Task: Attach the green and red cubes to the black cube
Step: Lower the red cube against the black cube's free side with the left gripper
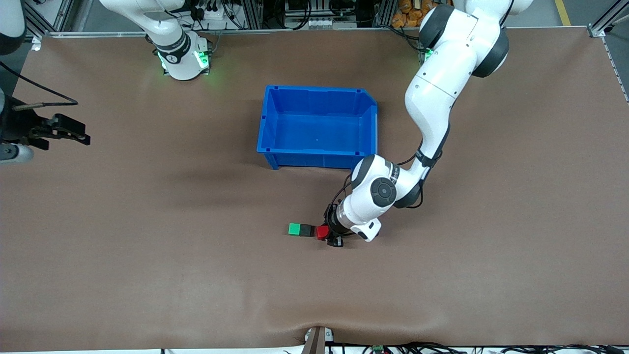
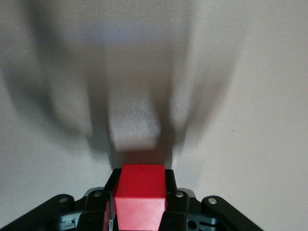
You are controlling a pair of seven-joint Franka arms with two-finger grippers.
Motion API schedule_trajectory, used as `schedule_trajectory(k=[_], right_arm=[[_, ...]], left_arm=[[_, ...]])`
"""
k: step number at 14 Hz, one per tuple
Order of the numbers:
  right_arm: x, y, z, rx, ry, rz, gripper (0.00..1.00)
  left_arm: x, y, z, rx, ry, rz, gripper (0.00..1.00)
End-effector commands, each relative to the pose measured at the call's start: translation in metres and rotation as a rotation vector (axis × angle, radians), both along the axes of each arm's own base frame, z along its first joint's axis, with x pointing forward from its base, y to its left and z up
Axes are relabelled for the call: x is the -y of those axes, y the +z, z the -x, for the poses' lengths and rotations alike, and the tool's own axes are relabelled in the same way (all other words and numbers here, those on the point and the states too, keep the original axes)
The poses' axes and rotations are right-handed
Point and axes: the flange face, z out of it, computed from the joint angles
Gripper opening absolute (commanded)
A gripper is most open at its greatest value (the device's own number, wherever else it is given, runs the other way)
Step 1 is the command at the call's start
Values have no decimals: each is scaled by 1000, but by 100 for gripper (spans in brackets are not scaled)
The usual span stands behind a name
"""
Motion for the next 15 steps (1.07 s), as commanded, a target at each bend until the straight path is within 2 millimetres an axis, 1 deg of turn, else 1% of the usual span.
schedule_trajectory(k=[1,3,5,9,11,12,13,14,15], right_arm=[[39,35,12,31,-68,-4,100],[38,36,11,35,-66,2,100],[42,35,10,38,-74,3,100],[43,35,10,39,-77,5,100],[39,34,9,39,-69,5,100],[43,34,9,38,-77,4,100],[44,34,9,38,-78,4,100],[44,32,8,35,-78,3,100],[44,32,8,35,-78,0,100]], left_arm=[[15,-15,2,11,-4,2,0],[25,-17,11,35,-35,-43,0],[24,-17,13,19,-47,-62,0],[23,-21,19,-43,-74,-92,0],[21,-23,20,-65,-79,-103,0],[17,-22,19,-86,-84,-113,0],[15,-16,19,-102,-92,-121,0],[8,-13,15,-124,-88,-129,0],[4,-4,14,-142,-90,-132,0]])
